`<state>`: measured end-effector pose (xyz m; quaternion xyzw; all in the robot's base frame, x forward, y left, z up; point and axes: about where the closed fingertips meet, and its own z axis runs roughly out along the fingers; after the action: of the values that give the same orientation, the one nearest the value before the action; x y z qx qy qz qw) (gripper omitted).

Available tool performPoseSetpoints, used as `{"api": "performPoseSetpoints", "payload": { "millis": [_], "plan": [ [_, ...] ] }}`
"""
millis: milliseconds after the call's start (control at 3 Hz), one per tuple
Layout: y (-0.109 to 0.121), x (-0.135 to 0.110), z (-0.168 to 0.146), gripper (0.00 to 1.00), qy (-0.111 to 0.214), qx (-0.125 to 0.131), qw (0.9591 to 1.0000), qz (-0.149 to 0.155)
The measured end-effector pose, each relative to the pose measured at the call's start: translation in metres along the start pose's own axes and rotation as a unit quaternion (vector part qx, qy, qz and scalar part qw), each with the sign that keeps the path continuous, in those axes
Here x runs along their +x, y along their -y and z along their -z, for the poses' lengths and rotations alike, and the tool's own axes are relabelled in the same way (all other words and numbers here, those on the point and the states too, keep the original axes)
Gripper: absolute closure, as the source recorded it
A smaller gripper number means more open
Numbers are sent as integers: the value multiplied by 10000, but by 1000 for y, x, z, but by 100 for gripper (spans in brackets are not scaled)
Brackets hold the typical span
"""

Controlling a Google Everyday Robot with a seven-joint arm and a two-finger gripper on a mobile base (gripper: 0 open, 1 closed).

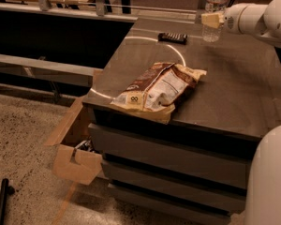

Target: Move water bottle near rxbar chocolate

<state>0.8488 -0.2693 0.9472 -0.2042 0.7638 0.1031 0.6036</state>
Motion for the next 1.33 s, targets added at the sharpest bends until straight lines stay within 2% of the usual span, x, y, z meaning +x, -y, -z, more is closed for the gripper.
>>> {"api": "performPoseSetpoints", "payload": {
  "millis": [667,1333],
  "plan": [
    [-2,-1,-30,100,122,-106,9997,-169],
    [-4,12,-46,100,58,-168,9994,-304]
  ]
}}
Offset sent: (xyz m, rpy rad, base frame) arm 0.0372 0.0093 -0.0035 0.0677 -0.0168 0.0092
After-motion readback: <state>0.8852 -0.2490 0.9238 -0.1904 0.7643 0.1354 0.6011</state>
